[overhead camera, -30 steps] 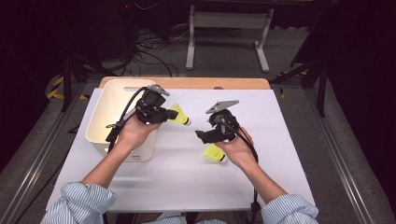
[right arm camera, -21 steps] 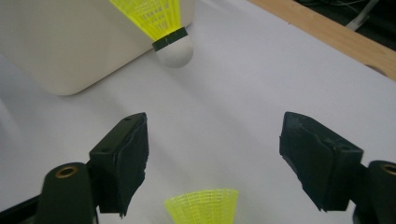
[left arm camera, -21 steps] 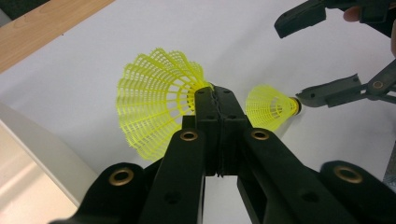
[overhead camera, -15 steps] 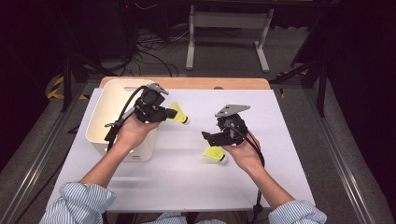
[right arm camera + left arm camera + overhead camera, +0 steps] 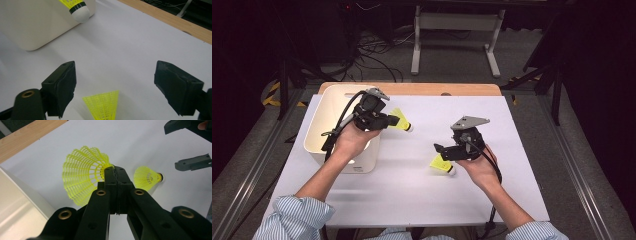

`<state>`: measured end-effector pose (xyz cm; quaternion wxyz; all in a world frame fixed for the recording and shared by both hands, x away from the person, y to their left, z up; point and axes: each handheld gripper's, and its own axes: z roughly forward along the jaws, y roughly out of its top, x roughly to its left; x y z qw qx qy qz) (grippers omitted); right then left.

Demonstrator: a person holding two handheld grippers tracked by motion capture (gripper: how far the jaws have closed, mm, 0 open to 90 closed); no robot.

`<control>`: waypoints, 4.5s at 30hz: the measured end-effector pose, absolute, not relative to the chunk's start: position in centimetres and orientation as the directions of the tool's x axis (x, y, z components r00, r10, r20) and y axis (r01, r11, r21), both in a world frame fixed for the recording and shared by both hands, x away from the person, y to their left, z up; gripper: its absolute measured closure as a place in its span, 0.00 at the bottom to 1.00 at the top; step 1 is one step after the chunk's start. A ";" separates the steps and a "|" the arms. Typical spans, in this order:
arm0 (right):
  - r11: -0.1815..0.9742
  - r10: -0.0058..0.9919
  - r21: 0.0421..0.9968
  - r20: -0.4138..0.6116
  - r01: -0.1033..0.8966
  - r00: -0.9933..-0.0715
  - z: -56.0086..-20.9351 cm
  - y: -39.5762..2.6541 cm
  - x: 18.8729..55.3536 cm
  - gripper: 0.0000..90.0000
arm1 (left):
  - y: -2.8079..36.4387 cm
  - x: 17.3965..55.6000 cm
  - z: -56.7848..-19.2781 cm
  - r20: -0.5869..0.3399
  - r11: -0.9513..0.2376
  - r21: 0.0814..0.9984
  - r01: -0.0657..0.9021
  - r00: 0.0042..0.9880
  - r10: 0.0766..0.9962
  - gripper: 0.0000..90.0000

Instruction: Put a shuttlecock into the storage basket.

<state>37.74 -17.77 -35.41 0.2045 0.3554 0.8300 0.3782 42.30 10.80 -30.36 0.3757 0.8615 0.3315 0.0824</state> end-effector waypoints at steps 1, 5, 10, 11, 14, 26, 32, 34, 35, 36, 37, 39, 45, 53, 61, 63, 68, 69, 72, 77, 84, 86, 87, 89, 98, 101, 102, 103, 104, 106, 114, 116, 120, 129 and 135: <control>0.458 0.747 0.777 -0.071 0.433 -0.662 -35.5 -18.0 37.7 0.21 | 10.8 42.3 -30.4 -0.107 -0.498 0.702 0.509 0.767 0.633 1.00; 0.447 0.750 0.783 -0.066 0.431 -0.658 -35.6 -18.5 37.5 0.21 | 10.8 42.3 -30.3 -0.103 -0.497 0.702 0.510 0.763 0.638 1.00; 0.437 0.757 0.789 -0.062 0.433 -0.650 -35.9 -19.1 37.2 0.20 | 10.9 42.3 -30.2 -0.105 -0.496 0.702 0.511 0.764 0.637 1.00; 0.432 0.759 0.791 -0.060 0.433 -0.648 -36.0 -19.2 37.0 0.20 | 10.9 42.3 -30.2 -0.105 -0.497 0.702 0.510 0.764 0.637 1.00; 0.421 0.761 0.800 -0.055 0.428 -0.647 -36.2 -19.6 36.8 0.19 | 11.0 42.2 -30.2 -0.105 -0.494 0.703 0.512 0.762 0.639 1.00; 0.384 0.779 0.814 -0.034 0.435 -0.626 -36.9 -21.1 36.0 0.19 | 11.4 42.1 -29.9 -0.099 -0.492 0.705 0.510 0.758 0.645 1.00; 0.370 0.787 0.825 -0.035 0.426 -0.615 -37.4 -21.7 35.5 0.17 | 11.4 42.0 -29.9 -0.096 -0.492 0.706 0.510 0.757 0.646 1.00; 0.364 0.792 0.827 -0.032 0.429 -0.610 -37.6 -22.1 35.3 0.17 | 11.4 42.0 -29.9 -0.097 -0.492 0.705 0.511 0.756 0.647 1.00; 0.358 0.795 0.828 -0.028 0.432 -0.606 -37.8 -22.2 35.2 0.17 | 11.4 42.0 -29.9 -0.097 -0.492 0.705 0.512 0.756 0.647 1.00; 0.358 0.795 0.828 -0.028 0.432 -0.606 -37.8 -22.2 35.2 0.17 | 11.4 42.0 -29.9 -0.097 -0.492 0.705 0.512 0.756 0.647 1.00; 0.355 0.797 0.829 -0.027 0.433 -0.603 -37.9 -22.4 35.2 0.17 | 11.5 42.0 -29.8 -0.097 -0.492 0.705 0.511 0.757 0.647 1.00; 0.342 0.805 0.832 -0.019 0.438 -0.593 -38.2 -22.9 35.1 0.17 | 11.5 42.0 -29.8 -0.100 -0.486 0.708 0.513 0.754 0.649 1.00; 0.313 0.817 0.842 -0.003 0.440 -0.576 -38.6 -23.8 34.7 0.17 | 11.6 41.9 -29.8 -0.089 -0.490 0.706 0.511 0.751 0.655 1.00; 0.302 0.822 0.853 -0.007 0.425 -0.569 -39.2 -24.5 34.2 0.15 | 11.8 41.8 -29.7 -0.086 -0.491 0.706 0.511 0.749 0.657 1.00; 0.276 0.834 0.861 0.007 0.427 -0.552 -39.9 -25.6 33.8 0.15 | 12.1 41.8 -29.5 -0.084 -0.484 0.708 0.514 0.742 0.665 1.00; 0.271 0.834 0.863 0.010 0.426 -0.552 -40.1 -25.9 33.7 0.15 | 12.3 41.8 -29.5 -0.085 -0.485 0.708 0.513 0.743 0.664 1.00; 0.267 0.835 0.870 0.006 0.415 -0.550 -40.7 -26.5 33.2 0.15 | 12.5 41.7 -29.4 -0.087 -0.475 0.714 0.515 0.738 0.669 1.00; 0.264 0.836 0.871 0.008 0.415 -0.548 -40.8 -26.6 33.1 0.15 | 12.6 41.7 -29.3 -0.088 -0.477 0.711 0.517 0.738 0.669 1.00; 0.256 0.841 0.873 0.011 0.415 -0.542 -41.3 -27.0 32.9 0.14 | 12.8 41.7 -29.3 -0.090 -0.472 0.711 0.521 0.733 0.674 1.00; 0.263 0.842 0.876 -0.003 0.405 -0.540 -41.7 -27.5 32.4 0.14 | 12.9 41.7 -29.2 -0.091 -0.472 0.711 0.522 0.733 0.674 1.00; 0.232 0.855 0.884 0.012 0.405 -0.518 -42.7 -28.5 31.8 0.14 | 13.1 41.7 -29.2 -0.092 -0.467 0.712 0.524 0.730 0.677 1.00; 0.223 0.860 0.884 0.020 0.410 -0.510 -43.1 -28.8 31.7 0.14 | 13.2 41.8 -29.1 -0.090 -0.466 0.714 0.522 0.729 0.679 1.00; 0.216 0.862 0.885 0.026 0.413 -0.506 -43.2 -28.9 31.6 0.14 | 13.2 41.8 -29.1 -0.092 -0.465 0.713 0.525 0.727 0.680 1.00; 0.216 0.863 0.885 0.026 0.413 -0.505 -43.5 -29.1 31.5 0.14 | 13.3 41.8 -29.0 -0.094 -0.462 0.715 0.525 0.727 0.681 1.00; 0.206 0.870 0.888 0.026 0.411 -0.492 -44.5 -29.6 30.9 0.14 | 13.6 41.7 -28.7 -0.091 -0.458 0.717 0.526 0.722 0.686 1.00; 0.212 0.872 0.887 0.017 0.410 -0.489 -44.9 -29.8 30.7 0.14 | 13.8 41.7 -28.6 -0.095 -0.451 0.720 0.528 0.718 0.689 1.00; 0.212 0.872 0.887 0.017 0.410 -0.489 -44.9 -29.8 30.7 0.14 | 13.8 41.7 -28.6 -0.095 -0.451 0.720 0.528 0.718 0.689 1.00; 0.207 0.874 0.889 0.020 0.409 -0.486 -45.0 -29.9 30.6 0.14 | 13.9 41.7 -28.6 -0.096 -0.447 0.720 0.531 0.714 0.693 1.00; 0.206 0.874 0.889 0.020 0.408 -0.485 -45.1 -29.9 30.6 0.14 | 14.1 41.7 -28.5 -0.096 -0.444 0.723 0.529 0.714 0.694 1.00; 0.202 0.873 0.892 0.023 0.405 -0.487 -45.1 -30.0 30.5 0.14 | 14.2 41.6 -28.4 -0.100 -0.437 0.727 0.530 0.711 0.697 1.00; 0.210 0.875 0.891 0.012 0.402 -0.484 -45.4 -30.0 30.4 0.14 | 14.7 41.3 -27.7 -0.092 -0.429 0.737 0.522 0.706 0.702 1.00; 0.206 0.875 0.893 0.014 0.400 -0.483 -45.3 -30.1 30.4 0.14 | 14.8 41.2 -27.6 -0.092 -0.424 0.739 0.524 0.702 0.706 1.00; 0.206 0.876 0.890 0.017 0.406 -0.482 -45.5 -30.1 30.4 0.14 | 14.9 41.1 -27.6 -0.060 -0.438 0.735 0.517 0.693 0.718 1.00; 0.213 0.873 0.886 0.016 0.411 -0.488 -45.6 -30.0 30.4 0.14 | 15.6 41.0 -27.2 -0.070 -0.414 0.749 0.517 0.683 0.727 1.00; 0.219 0.871 0.884 0.015 0.414 -0.492 -45.6 -29.9 30.4 0.14 | 16.1 41.0 -27.1 -0.070 -0.403 0.753 0.520 0.673 0.737 1.00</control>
